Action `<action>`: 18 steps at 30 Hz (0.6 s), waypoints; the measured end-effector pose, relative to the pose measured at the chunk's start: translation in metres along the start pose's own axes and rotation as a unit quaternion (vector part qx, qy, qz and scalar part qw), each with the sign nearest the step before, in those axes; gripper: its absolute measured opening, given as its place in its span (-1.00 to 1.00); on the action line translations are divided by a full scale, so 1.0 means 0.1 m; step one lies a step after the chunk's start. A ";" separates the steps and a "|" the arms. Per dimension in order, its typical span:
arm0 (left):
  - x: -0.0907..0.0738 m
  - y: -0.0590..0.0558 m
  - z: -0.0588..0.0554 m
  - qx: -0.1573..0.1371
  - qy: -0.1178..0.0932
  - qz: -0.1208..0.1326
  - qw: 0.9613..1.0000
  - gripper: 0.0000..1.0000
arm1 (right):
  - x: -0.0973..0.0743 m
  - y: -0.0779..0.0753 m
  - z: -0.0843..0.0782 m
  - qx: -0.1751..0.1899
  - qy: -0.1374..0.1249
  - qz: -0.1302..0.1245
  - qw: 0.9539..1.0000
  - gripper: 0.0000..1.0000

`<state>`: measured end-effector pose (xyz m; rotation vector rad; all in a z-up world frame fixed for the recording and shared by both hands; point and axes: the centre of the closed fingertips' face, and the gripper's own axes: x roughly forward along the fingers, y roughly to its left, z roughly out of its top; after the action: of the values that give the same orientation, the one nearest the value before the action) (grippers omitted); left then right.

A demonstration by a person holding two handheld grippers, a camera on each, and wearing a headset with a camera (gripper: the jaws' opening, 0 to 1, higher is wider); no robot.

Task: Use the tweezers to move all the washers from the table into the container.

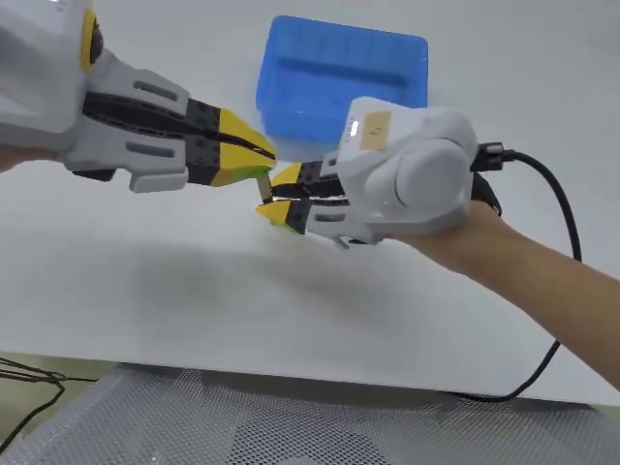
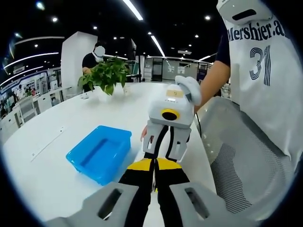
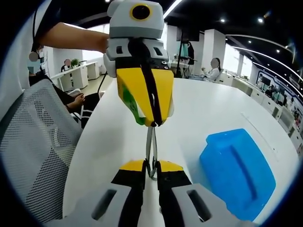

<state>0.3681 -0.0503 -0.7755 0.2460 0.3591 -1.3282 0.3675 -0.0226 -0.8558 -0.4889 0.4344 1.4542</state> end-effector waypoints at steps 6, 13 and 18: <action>-0.01 0.00 0.11 0.013 0.002 0.000 1.000 -0.91 | -0.08 -0.03 0.08 -0.011 -0.004 -0.008 1.000 -0.80; -0.04 0.03 0.38 0.036 -0.005 -0.002 0.999 -0.91 | -0.28 -0.14 0.24 -0.025 -0.015 -0.029 0.999 -0.79; -0.03 0.04 0.56 0.059 -0.002 -0.013 0.998 -0.91 | -0.43 -0.20 0.34 -0.039 -0.021 -0.040 0.998 -0.80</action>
<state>0.3775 -0.0677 -0.7230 0.3386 0.2824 -1.3777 0.3842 -0.0397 -0.8027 -0.5309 0.3229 1.4049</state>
